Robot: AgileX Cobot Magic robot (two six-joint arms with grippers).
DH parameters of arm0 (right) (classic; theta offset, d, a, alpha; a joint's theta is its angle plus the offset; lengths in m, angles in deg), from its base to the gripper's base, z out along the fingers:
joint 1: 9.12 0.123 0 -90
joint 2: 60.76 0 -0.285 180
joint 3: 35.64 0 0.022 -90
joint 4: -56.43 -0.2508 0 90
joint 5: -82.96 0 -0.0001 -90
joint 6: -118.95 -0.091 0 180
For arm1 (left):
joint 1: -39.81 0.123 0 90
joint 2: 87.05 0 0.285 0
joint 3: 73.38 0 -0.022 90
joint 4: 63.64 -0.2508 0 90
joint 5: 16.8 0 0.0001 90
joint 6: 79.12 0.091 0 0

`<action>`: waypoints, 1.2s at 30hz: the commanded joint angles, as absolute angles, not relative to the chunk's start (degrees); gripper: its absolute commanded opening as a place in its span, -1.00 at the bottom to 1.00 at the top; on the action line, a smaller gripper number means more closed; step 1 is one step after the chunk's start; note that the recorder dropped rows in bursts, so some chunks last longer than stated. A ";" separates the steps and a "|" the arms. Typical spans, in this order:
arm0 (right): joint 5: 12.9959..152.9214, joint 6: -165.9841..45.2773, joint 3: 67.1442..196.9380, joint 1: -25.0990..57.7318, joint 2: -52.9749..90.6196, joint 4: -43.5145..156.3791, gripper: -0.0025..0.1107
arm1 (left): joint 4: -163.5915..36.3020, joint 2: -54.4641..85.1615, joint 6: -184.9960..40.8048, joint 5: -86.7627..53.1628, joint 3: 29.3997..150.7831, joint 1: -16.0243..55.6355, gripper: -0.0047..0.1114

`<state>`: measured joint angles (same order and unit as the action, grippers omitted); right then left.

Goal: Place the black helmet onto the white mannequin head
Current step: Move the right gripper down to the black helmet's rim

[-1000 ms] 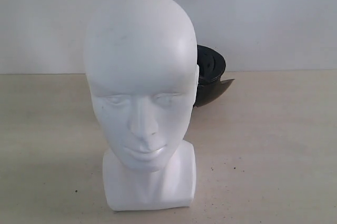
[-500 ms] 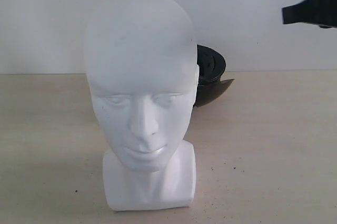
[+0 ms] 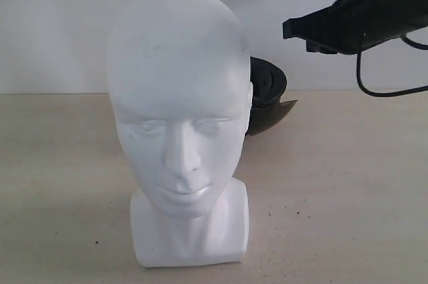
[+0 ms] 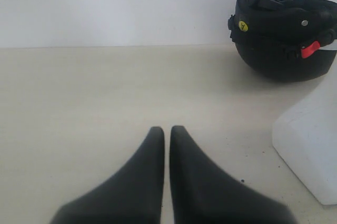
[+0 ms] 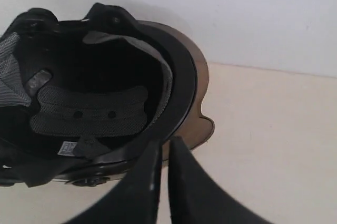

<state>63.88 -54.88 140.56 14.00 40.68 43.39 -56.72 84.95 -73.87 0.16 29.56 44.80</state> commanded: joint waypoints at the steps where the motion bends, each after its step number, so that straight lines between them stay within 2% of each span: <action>1: 63.42 -59.41 142.77 14.07 44.96 43.53 -0.38 | -56.31 85.16 -74.43 0.22 29.40 44.62 -0.84; 3: 63.42 -63.23 142.77 13.24 46.17 43.93 -0.05 | -56.31 85.16 -74.43 0.22 29.40 44.62 -0.84; 5: 62.99 -66.91 142.77 11.95 47.12 44.04 0.07 | -56.31 85.16 -74.43 0.22 29.40 44.62 -0.84; 11: 58.71 -73.83 142.77 8.58 50.57 41.98 0.07 | -56.31 85.16 -74.43 0.22 29.40 44.62 -0.84; 17: 63.40 -73.83 142.77 8.58 55.03 32.91 0.07 | -56.31 85.16 -74.43 0.22 29.40 44.62 -0.84; 22: 64.66 -64.83 146.19 8.70 55.03 32.91 0.07 | -56.31 85.16 -74.43 0.22 29.40 44.62 -0.84; 26: 60.22 -61.48 153.72 8.70 57.48 32.91 0.07 | -56.31 85.16 -74.43 0.22 29.40 44.62 -0.84; 36: 35.15 -52.83 182.06 8.70 75.77 34.11 0.07 | -56.31 85.16 -74.43 0.22 29.40 44.62 -0.84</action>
